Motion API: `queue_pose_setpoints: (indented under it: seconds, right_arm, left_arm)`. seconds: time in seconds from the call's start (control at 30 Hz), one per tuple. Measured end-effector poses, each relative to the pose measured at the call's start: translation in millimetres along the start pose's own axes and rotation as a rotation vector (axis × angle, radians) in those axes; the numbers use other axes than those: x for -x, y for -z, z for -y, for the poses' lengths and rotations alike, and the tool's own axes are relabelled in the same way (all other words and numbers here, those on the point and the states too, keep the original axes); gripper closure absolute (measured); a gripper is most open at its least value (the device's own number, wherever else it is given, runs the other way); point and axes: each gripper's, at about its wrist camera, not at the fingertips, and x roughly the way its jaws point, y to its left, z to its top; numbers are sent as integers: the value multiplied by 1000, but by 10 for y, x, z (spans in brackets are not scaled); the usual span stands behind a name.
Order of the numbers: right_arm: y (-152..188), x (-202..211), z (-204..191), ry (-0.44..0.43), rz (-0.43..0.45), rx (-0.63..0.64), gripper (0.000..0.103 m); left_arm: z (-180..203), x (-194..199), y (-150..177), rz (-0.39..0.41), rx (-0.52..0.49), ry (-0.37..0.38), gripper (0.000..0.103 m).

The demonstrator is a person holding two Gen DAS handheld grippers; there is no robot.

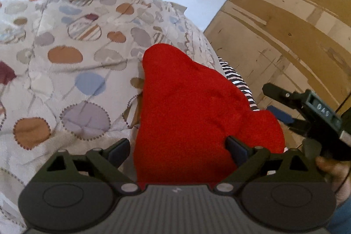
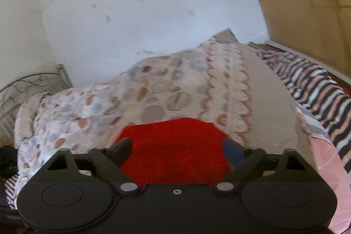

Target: Fold small clothes

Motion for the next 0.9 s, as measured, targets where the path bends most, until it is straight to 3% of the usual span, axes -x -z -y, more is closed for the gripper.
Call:
queue_pose_setpoints:
  seconds: [0.27,0.47,0.67,0.9]
  right_arm:
    - [523,18,-206,93,-63,131,2]
    - [902,139,-187,145,6,140,1]
    - [1076,159,-213,180,77,123,1]
    - [1148,178,-167,175,95,83,1]
  left_arm:
    - [24,100,141,23,-53,-7,7]
    - [-57,115,232,6,-27,33,7]
    - [-70,126,272,12,-21,33,7]
    - [-89,127,299,6,-10,44,7]
